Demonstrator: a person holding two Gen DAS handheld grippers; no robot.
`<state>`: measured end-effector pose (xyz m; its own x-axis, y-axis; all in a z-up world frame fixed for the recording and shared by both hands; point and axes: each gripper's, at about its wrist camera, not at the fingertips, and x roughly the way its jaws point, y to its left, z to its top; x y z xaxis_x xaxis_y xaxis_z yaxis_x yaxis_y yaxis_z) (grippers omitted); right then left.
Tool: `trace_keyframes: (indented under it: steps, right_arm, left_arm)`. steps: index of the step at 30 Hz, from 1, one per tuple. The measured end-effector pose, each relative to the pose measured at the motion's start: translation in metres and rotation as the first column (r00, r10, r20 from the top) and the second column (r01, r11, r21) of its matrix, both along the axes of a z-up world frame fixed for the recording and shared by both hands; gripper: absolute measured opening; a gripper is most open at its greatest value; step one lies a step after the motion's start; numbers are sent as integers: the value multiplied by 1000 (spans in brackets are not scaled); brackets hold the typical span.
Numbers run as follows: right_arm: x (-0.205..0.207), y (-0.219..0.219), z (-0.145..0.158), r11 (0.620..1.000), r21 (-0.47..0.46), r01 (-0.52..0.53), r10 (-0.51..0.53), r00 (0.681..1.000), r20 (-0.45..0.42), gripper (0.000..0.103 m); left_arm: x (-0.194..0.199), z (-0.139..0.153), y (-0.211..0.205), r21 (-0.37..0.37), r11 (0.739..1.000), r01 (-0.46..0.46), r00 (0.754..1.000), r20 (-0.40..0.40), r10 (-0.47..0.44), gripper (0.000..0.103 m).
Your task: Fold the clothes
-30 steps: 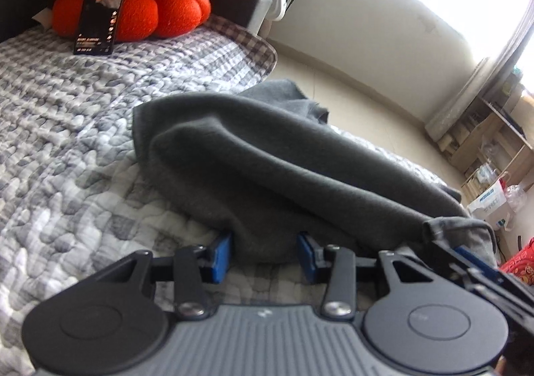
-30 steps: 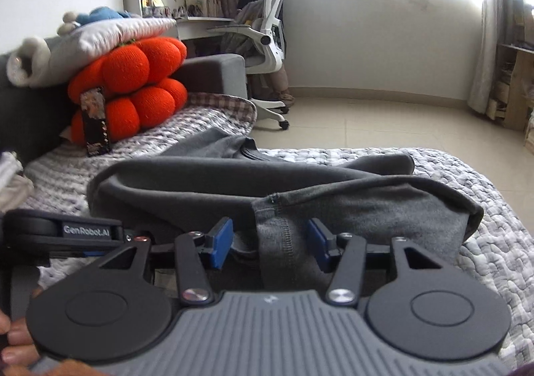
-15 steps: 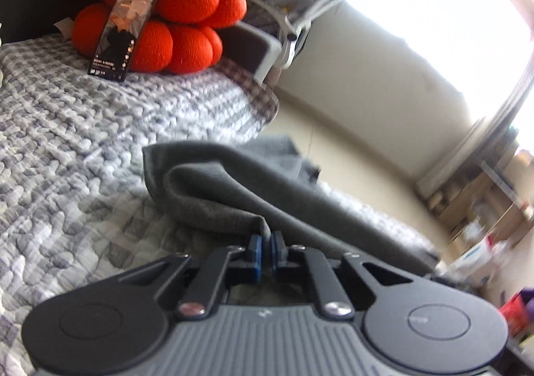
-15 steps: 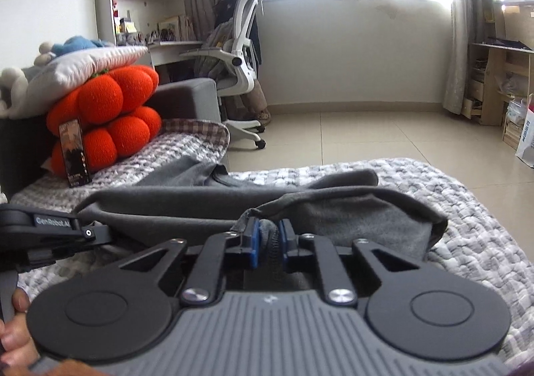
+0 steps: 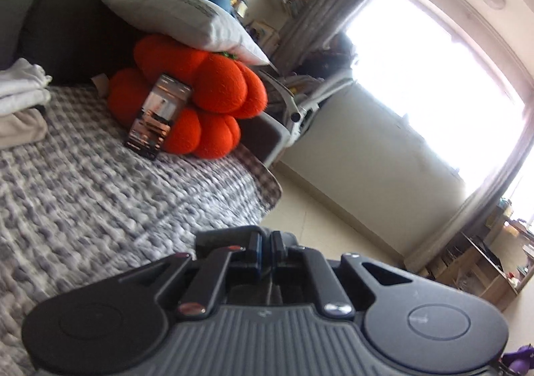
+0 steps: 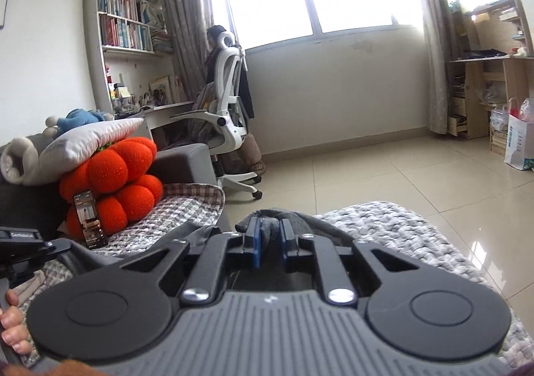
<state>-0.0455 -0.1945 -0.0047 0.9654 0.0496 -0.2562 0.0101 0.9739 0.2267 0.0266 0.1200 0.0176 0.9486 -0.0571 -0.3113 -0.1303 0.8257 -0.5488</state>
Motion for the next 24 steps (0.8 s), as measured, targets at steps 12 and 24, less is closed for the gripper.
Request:
trace_keyframes:
  steps: [12, 24]
  right_arm:
    - [34, -18, -39, 994, -53, 92, -100, 973, -206, 13]
    - [41, -39, -61, 991, -45, 129, -137, 942, -307, 27]
  left_arm:
    - [49, -27, 3, 73, 997, -17, 992, -120, 26, 5]
    - [75, -48, -1, 34, 996, 80, 963, -260, -69, 45]
